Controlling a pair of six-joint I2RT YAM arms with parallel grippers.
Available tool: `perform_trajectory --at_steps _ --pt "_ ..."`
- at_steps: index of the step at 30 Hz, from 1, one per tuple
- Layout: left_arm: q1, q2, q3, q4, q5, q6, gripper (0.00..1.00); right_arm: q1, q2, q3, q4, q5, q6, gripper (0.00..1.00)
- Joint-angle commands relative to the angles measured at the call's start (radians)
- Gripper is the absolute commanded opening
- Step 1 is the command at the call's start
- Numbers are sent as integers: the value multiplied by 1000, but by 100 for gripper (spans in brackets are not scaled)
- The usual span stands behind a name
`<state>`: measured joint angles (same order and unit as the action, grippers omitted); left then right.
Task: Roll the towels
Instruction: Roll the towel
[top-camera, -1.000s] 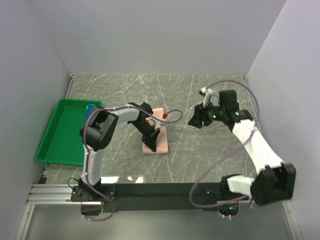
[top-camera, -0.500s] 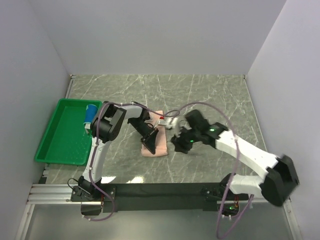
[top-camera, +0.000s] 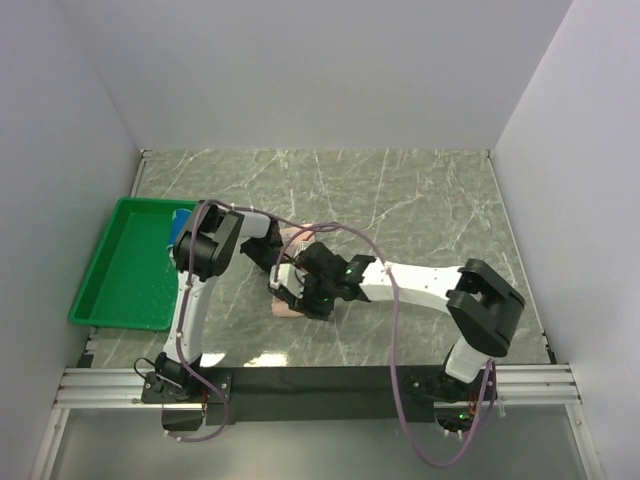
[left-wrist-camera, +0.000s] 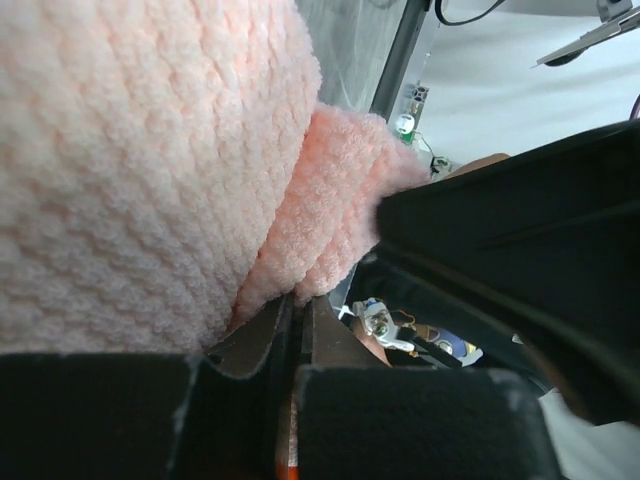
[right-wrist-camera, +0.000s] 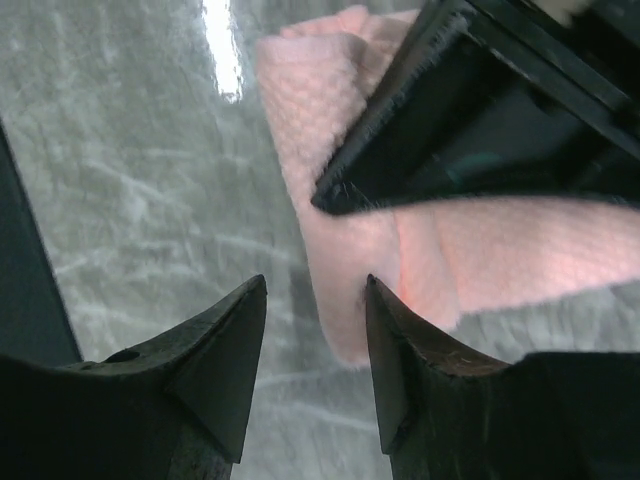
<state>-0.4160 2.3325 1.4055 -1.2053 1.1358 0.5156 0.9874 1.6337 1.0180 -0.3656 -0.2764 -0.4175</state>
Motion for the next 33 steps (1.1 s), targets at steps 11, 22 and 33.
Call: perform_trajectory --at_steps 11,22,33 --pt "109 -10 -97 118 -263 136 22 37 218 136 60 -12 23 0" --pt "296 -225 -90 78 -222 233 41 -49 310 257 -160 -288 55 0" --pt "520 -437 52 -36 -209 342 43 -134 457 427 -321 -472 135 0"
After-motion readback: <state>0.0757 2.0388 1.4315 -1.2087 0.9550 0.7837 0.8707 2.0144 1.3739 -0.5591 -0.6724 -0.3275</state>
